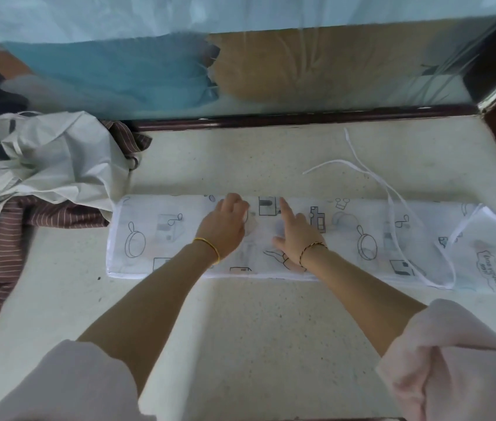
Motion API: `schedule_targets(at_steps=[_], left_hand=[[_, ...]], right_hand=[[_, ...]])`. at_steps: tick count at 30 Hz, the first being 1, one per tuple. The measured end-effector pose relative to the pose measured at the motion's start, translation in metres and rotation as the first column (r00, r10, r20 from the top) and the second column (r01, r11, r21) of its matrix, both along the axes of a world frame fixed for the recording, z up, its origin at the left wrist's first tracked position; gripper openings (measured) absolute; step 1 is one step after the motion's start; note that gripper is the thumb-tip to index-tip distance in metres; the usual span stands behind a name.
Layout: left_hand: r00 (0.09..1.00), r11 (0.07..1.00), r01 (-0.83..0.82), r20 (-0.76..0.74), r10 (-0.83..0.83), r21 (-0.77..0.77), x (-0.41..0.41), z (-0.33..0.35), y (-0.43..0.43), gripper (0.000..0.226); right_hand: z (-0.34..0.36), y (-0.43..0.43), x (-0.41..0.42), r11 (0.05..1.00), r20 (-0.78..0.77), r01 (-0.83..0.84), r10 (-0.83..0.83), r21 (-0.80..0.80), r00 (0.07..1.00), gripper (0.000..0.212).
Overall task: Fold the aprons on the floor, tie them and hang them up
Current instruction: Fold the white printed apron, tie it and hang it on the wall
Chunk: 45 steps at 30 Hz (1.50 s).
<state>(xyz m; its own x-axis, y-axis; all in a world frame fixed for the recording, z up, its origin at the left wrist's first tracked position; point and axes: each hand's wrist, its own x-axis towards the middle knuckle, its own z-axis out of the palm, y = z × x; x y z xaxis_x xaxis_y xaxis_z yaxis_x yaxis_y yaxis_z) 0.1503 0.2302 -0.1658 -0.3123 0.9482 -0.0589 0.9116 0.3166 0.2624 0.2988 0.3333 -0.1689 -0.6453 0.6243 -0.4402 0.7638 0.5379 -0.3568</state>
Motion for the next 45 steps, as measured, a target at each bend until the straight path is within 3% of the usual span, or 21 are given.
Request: schedule_targets(at_steps=[2,5,11,14,17,21,24,26,28,30,32,34,37,39,41,43,45], left_hand=[[0.995,0.996,0.066,-0.066,-0.070,-0.058,0.010,-0.017,0.010,0.043],[0.985,0.996,0.002,-0.173,-0.017,-0.090,0.009,-0.037,0.013,0.045],[0.973,0.987,-0.118,-0.210,0.094,-0.104,-0.038,-0.057,-0.026,0.053],[0.953,0.952,-0.274,-0.172,0.250,-0.133,-0.068,-0.061,-0.053,0.060],[0.876,0.877,-0.471,-0.165,0.452,-0.097,-0.093,-0.061,-0.075,0.061],[0.813,0.813,-0.577,-0.143,0.564,-0.074,-0.086,-0.051,-0.061,0.057],[0.931,0.938,-0.346,-0.115,0.345,0.018,-0.041,-0.037,-0.010,0.050],[0.992,0.990,-0.118,-0.031,0.120,0.072,0.001,-0.029,0.033,0.043],[0.994,0.998,0.023,0.106,-0.030,0.061,0.048,-0.016,0.075,0.036],[0.975,0.987,0.162,0.150,-0.162,0.012,0.086,-0.010,0.107,0.035],[0.951,0.954,0.296,0.109,-0.289,-0.049,0.112,-0.012,0.126,0.037],[0.921,0.916,0.389,0.063,-0.384,-0.104,0.137,-0.012,0.142,0.040],[0.896,0.870,0.439,0.031,-0.444,-0.223,0.160,-0.016,0.152,0.047],[0.891,0.853,0.439,0.014,-0.454,-0.282,0.173,-0.016,0.158,0.047],[0.907,0.857,0.411,0.044,-0.419,-0.311,0.176,-0.016,0.163,0.050],[0.912,0.849,0.406,0.090,-0.400,-0.338,0.176,-0.016,0.167,0.060],[0.901,0.811,0.429,0.126,-0.415,-0.398,0.176,-0.016,0.171,0.075]], right_hand=[[-0.007,0.002,-0.011,1.000,0.059,0.014,-0.012,-0.027,0.998,0.096],[-0.013,0.016,-0.016,0.987,0.105,0.071,-0.057,-0.141,0.993,0.113],[-0.015,0.019,-0.016,0.986,0.106,0.061,-0.044,-0.157,0.993,0.118],[-0.018,0.020,-0.016,0.986,0.098,0.058,-0.043,-0.153,0.994,0.118],[-0.017,0.020,-0.016,0.986,0.095,0.051,-0.036,-0.156,0.995,0.117],[-0.015,0.018,-0.015,0.991,0.088,0.038,-0.027,-0.128,0.996,0.113],[-0.011,0.016,-0.007,0.964,-0.040,0.094,-0.107,-0.248,0.993,0.094],[-0.005,0.020,0.013,0.925,-0.165,0.209,-0.271,-0.316,0.948,0.064],[0.007,0.033,0.047,0.900,-0.245,0.400,-0.432,-0.173,0.868,0.033],[0.020,0.051,0.087,0.799,-0.317,0.600,-0.563,0.025,0.763,0.022],[0.029,0.067,0.119,0.705,-0.332,0.680,-0.605,0.200,0.724,0.026],[0.031,0.086,0.146,0.676,-0.211,0.655,-0.624,0.339,0.753,0.044],[0.023,0.101,0.154,0.772,0.080,0.533,-0.591,0.346,0.803,0.077],[0.012,0.103,0.153,0.830,0.181,0.454,-0.526,0.325,0.831,0.079],[0.000,0.099,0.150,0.872,0.237,0.346,-0.438,0.346,0.867,0.063],[-0.004,0.099,0.152,0.901,0.181,0.305,-0.370,0.309,0.911,0.031],[-0.001,0.103,0.163,0.877,-0.025,0.475,-0.475,0.071,0.880,0.004]])
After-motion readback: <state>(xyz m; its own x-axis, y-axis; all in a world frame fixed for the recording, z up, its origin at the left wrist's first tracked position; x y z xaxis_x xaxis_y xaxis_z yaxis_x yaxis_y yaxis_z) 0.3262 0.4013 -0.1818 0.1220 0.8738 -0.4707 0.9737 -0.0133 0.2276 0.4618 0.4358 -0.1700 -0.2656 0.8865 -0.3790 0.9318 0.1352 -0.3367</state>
